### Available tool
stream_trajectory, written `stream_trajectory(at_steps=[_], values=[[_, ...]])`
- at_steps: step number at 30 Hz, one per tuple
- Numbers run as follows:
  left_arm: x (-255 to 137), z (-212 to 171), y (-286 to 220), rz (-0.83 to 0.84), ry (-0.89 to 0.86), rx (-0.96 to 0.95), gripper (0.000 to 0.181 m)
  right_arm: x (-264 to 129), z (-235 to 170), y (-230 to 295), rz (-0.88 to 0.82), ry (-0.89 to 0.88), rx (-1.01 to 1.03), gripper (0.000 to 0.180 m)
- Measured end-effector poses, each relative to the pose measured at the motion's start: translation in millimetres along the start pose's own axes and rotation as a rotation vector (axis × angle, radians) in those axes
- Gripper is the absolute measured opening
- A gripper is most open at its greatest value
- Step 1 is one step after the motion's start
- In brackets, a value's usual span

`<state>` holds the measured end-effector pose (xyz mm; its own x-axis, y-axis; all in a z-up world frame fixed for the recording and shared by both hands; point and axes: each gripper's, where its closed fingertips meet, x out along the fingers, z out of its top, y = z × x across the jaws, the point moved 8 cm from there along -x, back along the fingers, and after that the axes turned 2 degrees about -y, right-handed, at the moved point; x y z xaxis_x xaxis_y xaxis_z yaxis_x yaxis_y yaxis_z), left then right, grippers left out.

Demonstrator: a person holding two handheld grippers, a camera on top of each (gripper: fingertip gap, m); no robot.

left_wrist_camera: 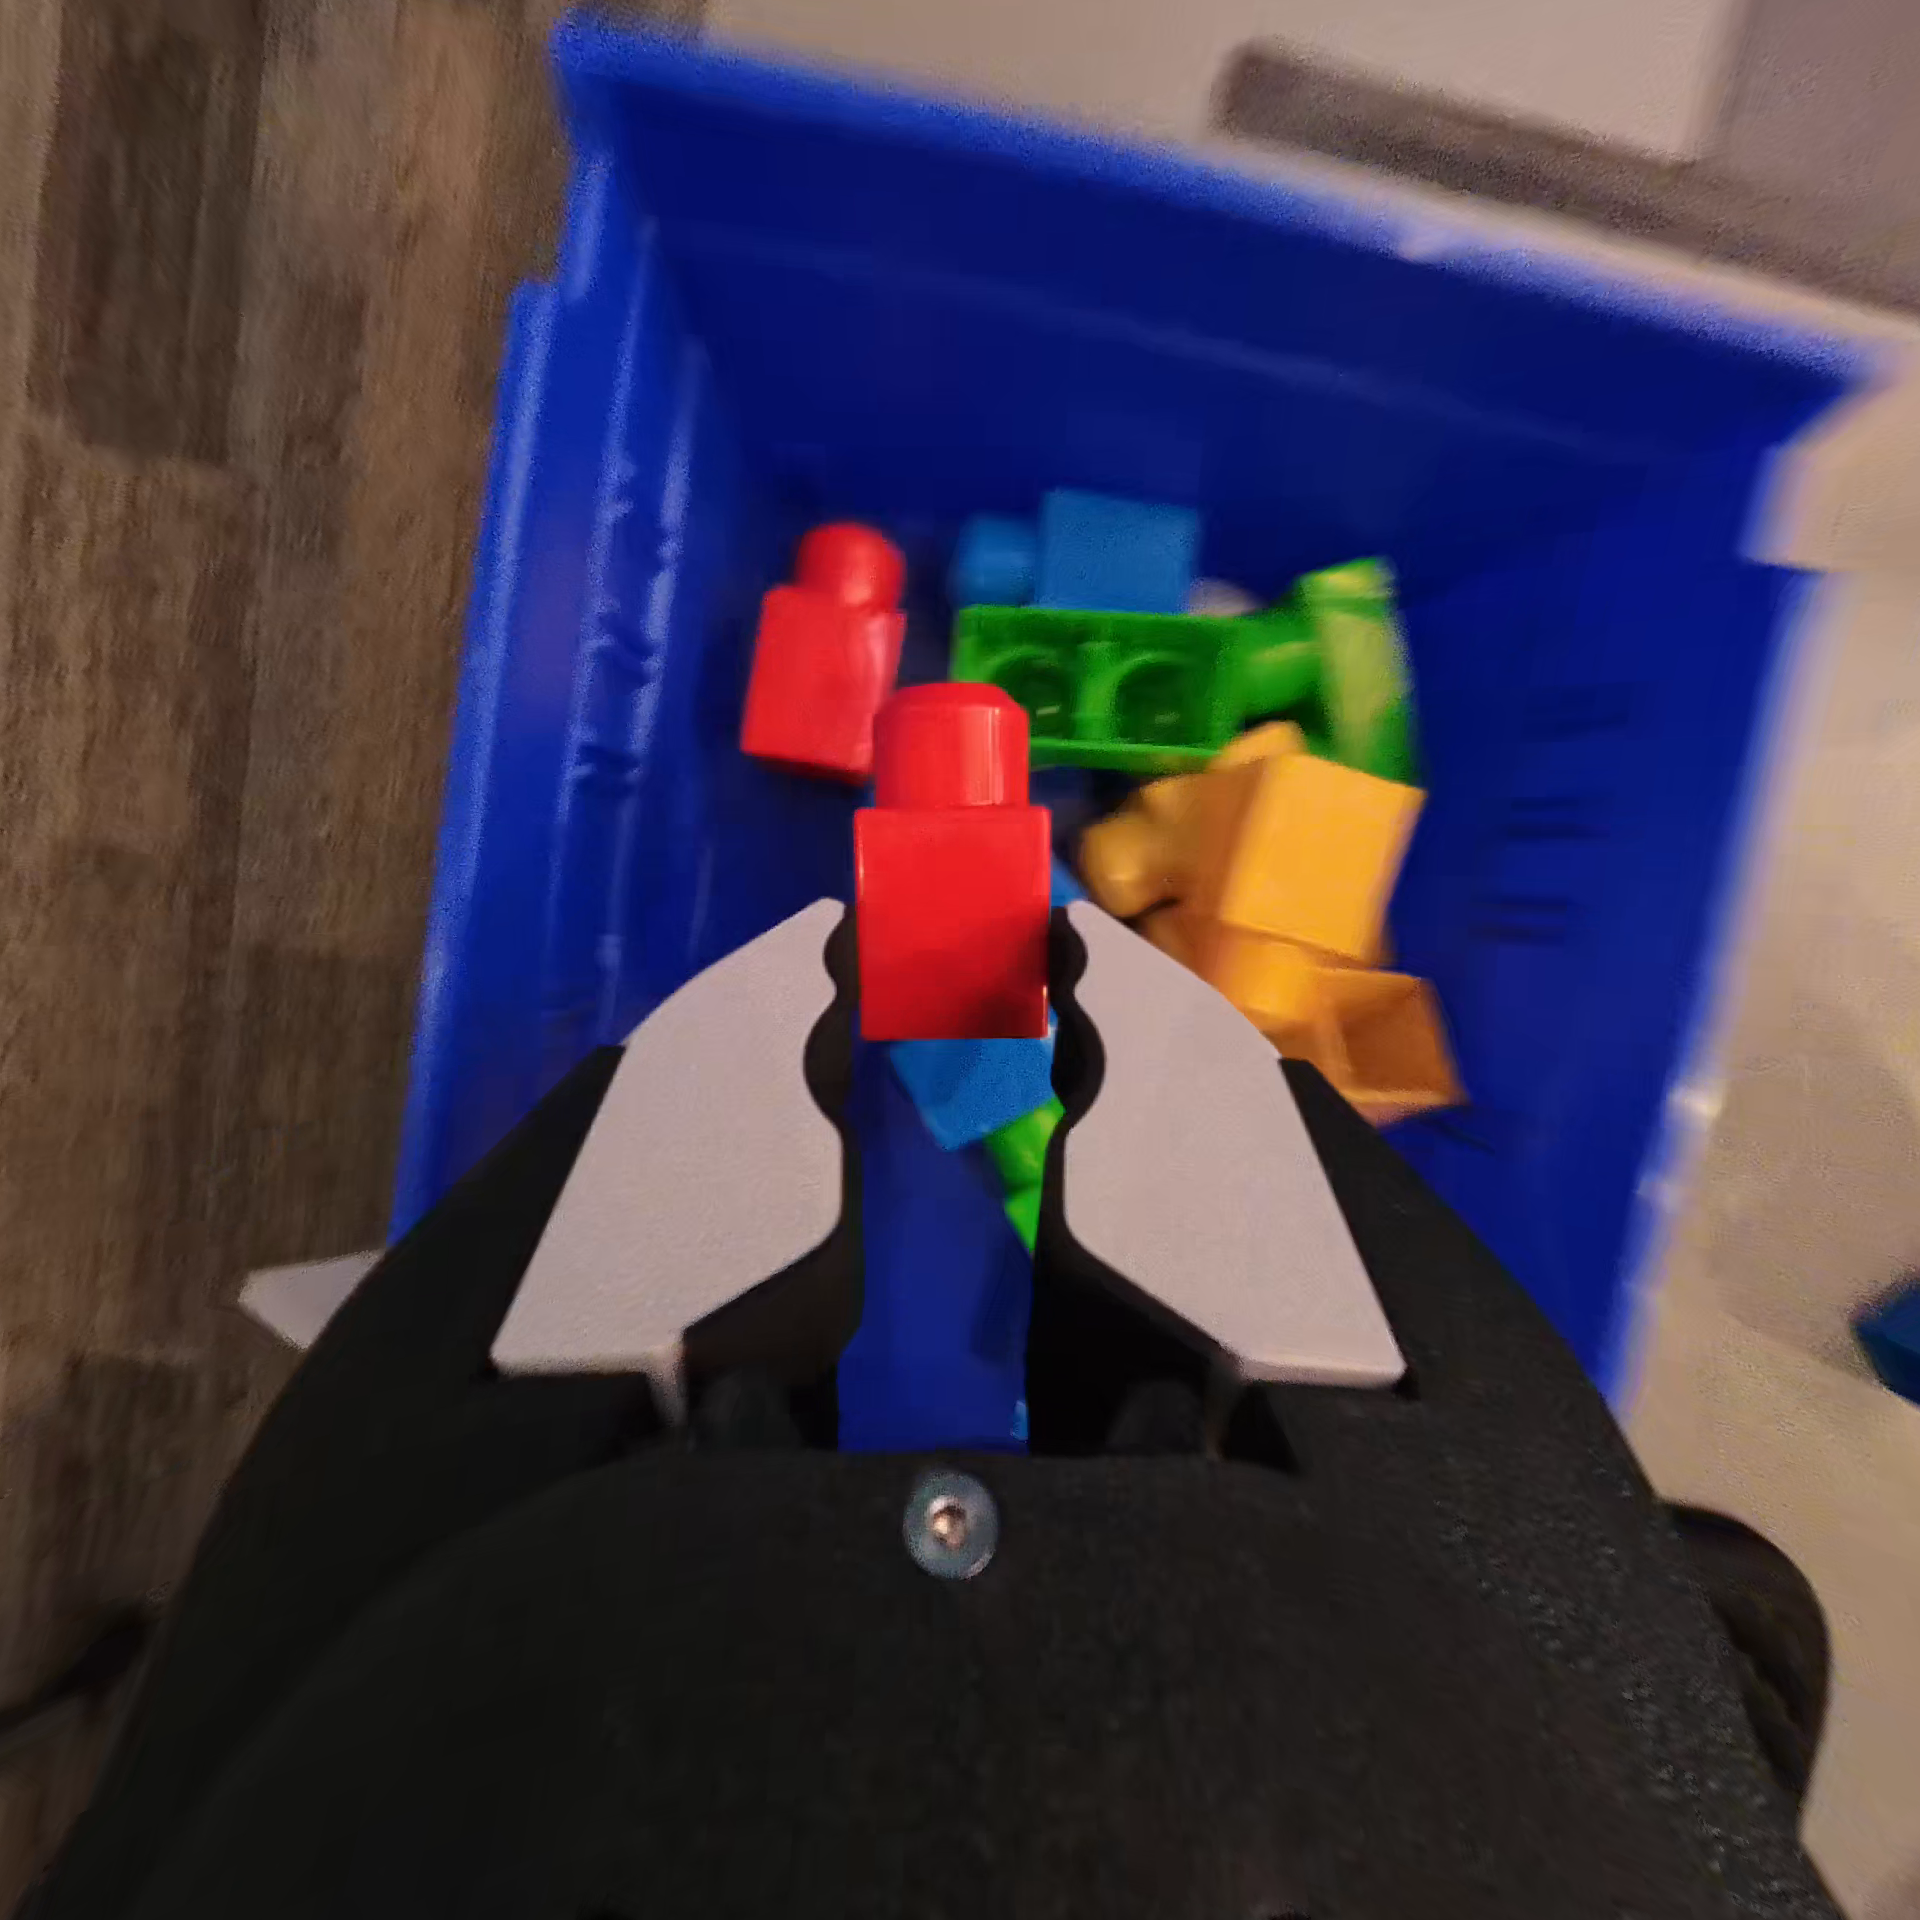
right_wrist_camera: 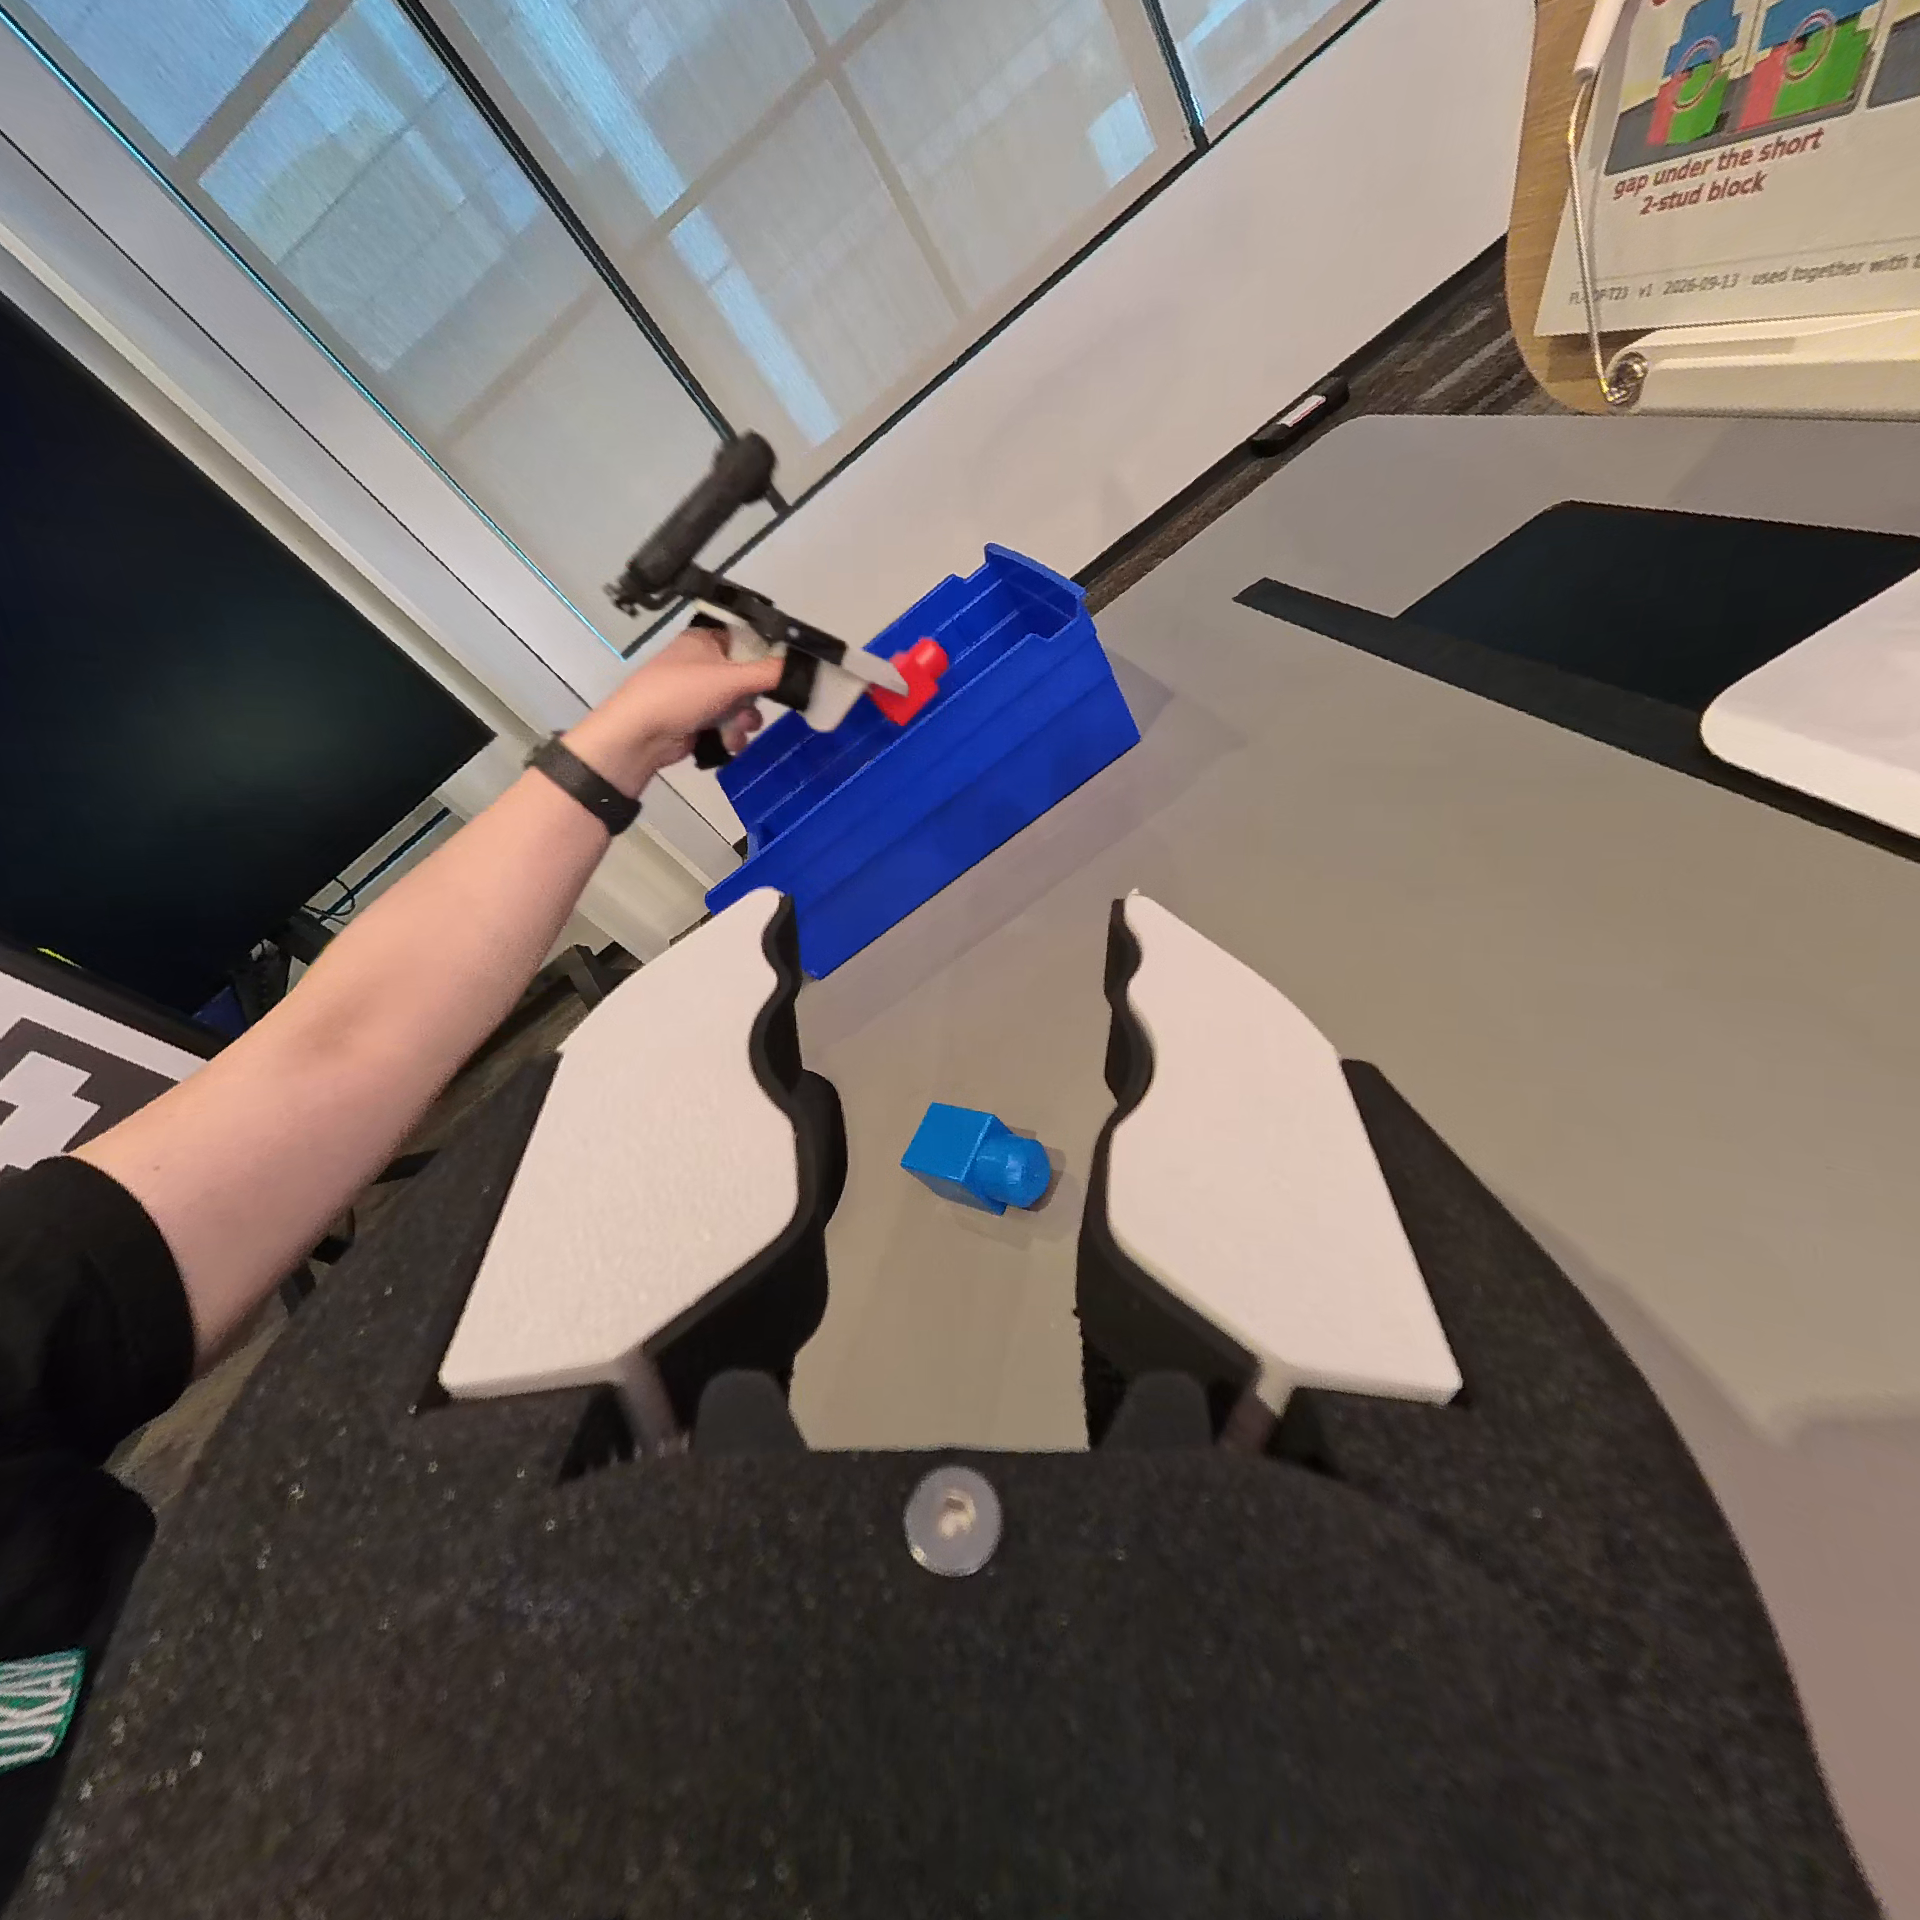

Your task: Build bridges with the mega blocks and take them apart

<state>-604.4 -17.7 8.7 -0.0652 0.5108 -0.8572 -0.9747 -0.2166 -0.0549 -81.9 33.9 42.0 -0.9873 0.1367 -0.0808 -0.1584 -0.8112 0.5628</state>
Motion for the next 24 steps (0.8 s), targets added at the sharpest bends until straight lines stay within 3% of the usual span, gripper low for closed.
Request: stream_trajectory(at_steps=[6, 9, 11, 16, 24], values=[[-55, -18, -127, -0.244, -0.107, 0.392, 0.035, 2, -1, 1, -0.002, 0.011, -0.007, 0.056], [-53, -55, -204, -0.417, -0.081, 0.601, 0.035, 3, -2, 2, 0.003, 0.015, -0.009, 0.056], [-37, -77, -235, -0.438, -0.047, 0.709, 0.035, 3, -2, 4, 0.011, 0.015, -0.008, 0.056], [12, -99, -257, -0.5, 0.05, 0.758, 0.035, 0, 1, 8, 0.024, 0.011, -0.019, 0.056], [37, -109, -258, -0.514, 0.102, 0.814, 0.035, -7, 7, 6, 0.034, -0.021, -0.011, 0.056]])
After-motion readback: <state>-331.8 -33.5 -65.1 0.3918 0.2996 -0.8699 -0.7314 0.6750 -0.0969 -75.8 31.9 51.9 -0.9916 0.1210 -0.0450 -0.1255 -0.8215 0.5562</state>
